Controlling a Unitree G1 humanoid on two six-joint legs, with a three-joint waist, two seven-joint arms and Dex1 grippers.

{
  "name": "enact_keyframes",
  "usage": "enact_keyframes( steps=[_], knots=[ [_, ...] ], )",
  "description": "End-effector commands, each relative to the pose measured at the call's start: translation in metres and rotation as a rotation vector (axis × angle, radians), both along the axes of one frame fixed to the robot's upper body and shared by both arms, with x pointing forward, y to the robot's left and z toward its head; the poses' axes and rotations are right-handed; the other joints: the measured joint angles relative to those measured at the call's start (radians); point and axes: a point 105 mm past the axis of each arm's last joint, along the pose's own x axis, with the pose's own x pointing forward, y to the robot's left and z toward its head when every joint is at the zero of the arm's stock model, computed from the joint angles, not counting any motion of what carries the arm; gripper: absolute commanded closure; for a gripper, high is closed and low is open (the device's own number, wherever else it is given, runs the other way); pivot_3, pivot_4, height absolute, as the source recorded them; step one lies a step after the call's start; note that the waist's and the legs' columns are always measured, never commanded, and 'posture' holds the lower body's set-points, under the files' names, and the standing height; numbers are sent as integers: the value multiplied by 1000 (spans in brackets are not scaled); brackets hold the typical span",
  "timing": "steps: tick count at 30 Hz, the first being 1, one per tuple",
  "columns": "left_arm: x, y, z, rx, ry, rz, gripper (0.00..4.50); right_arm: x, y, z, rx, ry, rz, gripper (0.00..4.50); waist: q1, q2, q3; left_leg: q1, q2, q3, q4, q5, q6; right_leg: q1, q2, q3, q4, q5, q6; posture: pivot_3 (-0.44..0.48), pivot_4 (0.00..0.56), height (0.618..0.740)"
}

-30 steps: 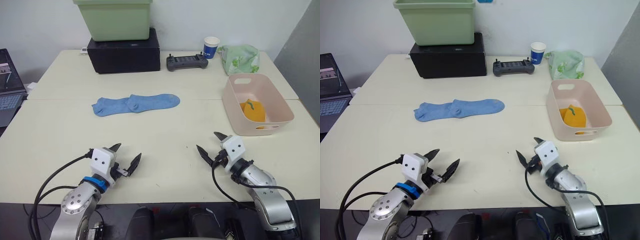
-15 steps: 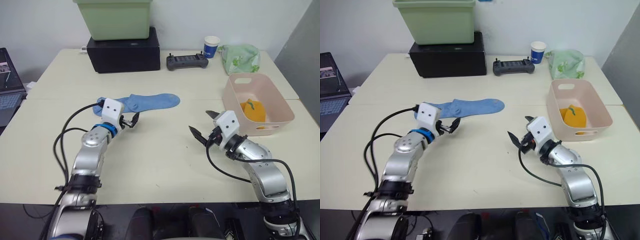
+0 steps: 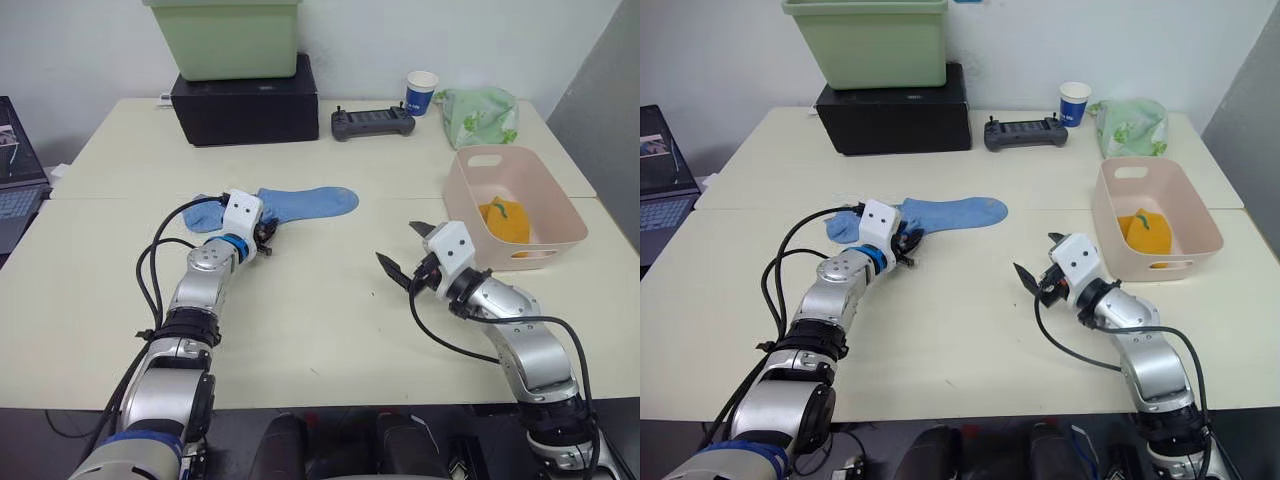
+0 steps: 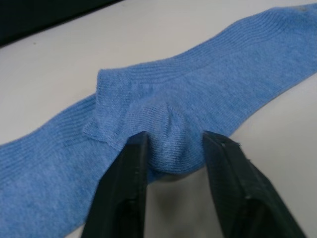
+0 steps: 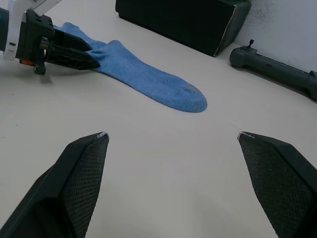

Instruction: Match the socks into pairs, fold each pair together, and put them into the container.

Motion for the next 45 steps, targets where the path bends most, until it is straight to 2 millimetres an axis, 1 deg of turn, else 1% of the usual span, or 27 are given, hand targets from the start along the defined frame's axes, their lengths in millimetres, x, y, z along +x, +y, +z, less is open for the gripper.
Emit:
enact_keyframes(
  steps=[1,3,5,7,10,13,14,16,18,21,23,24,27,29,30,32,34,36,37,39,41,44,45],
  knots=[
    [5,-4,22,-13,-72,-14,3856,-3,3,12,4,-48,6,0,0,0,0,0,0,0,0,0,0,0,0,0,0,0,0,0,150,740],
    [5,-5,23,-9,-77,-19,4468,-2,3,13,8,-49,5,0,0,0,0,0,0,0,0,0,0,0,0,0,0,0,0,0,150,740],
    [3,-7,26,-23,-93,-35,4468,-1,3,14,10,-50,7,0,0,0,0,0,0,0,0,0,0,0,0,0,0,0,0,0,150,740],
    [-5,-17,32,-55,-111,-103,4468,0,4,14,13,-52,11,0,0,0,0,0,0,0,0,0,0,0,0,0,0,0,0,0,150,740],
    [-21,-33,34,-80,-97,-202,4468,-1,6,12,4,-45,28,0,0,0,0,0,1,0,0,2,-4,0,0,1,0,0,0,0,150,740],
    [-50,-50,37,-140,-45,-333,4468,-2,8,7,-20,-34,60,0,-3,0,0,0,1,1,0,2,-4,0,0,1,0,0,0,0,150,740],
    [-57,-53,38,-145,-33,-359,4468,-2,8,6,-23,-34,65,0,-3,0,0,0,1,0,0,2,-4,0,0,2,0,0,0,0,150,740],
    [-78,-61,37,-154,13,-427,4468,0,7,7,-26,-34,67,0,-3,0,0,0,2,0,0,2,-4,0,-1,2,0,0,0,0,150,740],
    [-105,-64,32,-171,73,-465,4468,3,2,7,-33,-33,65,0,-4,0,0,1,2,-1,0,2,-4,0,0,4,1,0,0,0,150,740],
    [-143,-65,27,-197,163,-530,4468,6,-3,7,-40,-29,63,0,-6,0,0,1,2,0,-1,1,-2,1,-1,5,0,0,0,0,150,740],
    [-161,-66,26,-206,202,-562,4468,7,-4,7,-39,-26,62,0,-4,0,0,1,2,-1,-1,0,0,1,-1,5,0,0,0,0,150,740],
    [-172,-62,24,-204,235,-576,4468,7,-4,6,-41,-22,64,0,-4,0,0,2,2,-1,-1,0,0,1,-1,5,0,0,0,0,150,740],
    [-205,-52,11,-140,369,-646,4468,9,-1,2,-30,10,72,0,-4,0,0,3,2,-1,-1,0,0,2,-1,5,0,0,0,0,150,740],
    [-221,-46,1,-68,436,-693,4468,10,2,-5,-31,47,84,0,-5,0,0,3,2,-1,-2,0,0,2,-1,5,0,0,-1,0,150,740],
    [-225,-43,-3,-34,449,-705,4468,11,4,-9,-30,74,94,0,-4,1,0,3,2,-1,-2,0,0,2,-1,5,0,-1,-1,0,150,740],
    [-221,-35,-8,18,436,-675,4468,12,9,-20,-24,130,116,0,-3,1,0,4,1,-1,-2,0,0,2,-1,5,0,-1,-1,0,150,740],
    [-216,-33,-7,22,413,-663,4468,11,19,-26,13,209,164,0,-1,1,0,4,1,0,-2,0,0,2,-1,5,0,-1,-1,0,150,740],
    [-213,-35,-5,19,392,-661,4468,4,31,-30,41,286,240,0,-1,1,0,3,1,0,-2,0,0,2,-1,5,0,-1,-1,0,150,740],
    [-211,-35,-4,13,384,-655,4468,-3,38,-31,56,328,297,0,-1,1,0,3,1,0,-2,0,0,2,-1,5,0,-1,-1,0,150,740],
    [-210,-35,-6,23,383,-653,4468,-7,50,-28,106,370,345,0,-3,1,0,3,2,0,-2,0,0,2,-1,5,0,-1,-1,0,150,740],
    [-213,-34,-8,35,389,-661,4468,-8,55,-33,61,376,364,0,-3,1,0,3,2,-1,-2,0,0,2,-1,5,0,-1,-1,0,150,740],
    [-215,-32,-9,38,392,-660,4468,-3,57,-49,-80,353,339,0,-4,1,0,3,2,-1,-2,0,0,1,-1,5,0,-1,-1,0,150,740],
    [-215,-32,-10,42,391,-658,4489,-1,57,-51,-102,345,329,189,-4,1,0,3,2,-1,-2,0,0,1,-1,5,0,-1,-1,0,150,740]
  ],
)
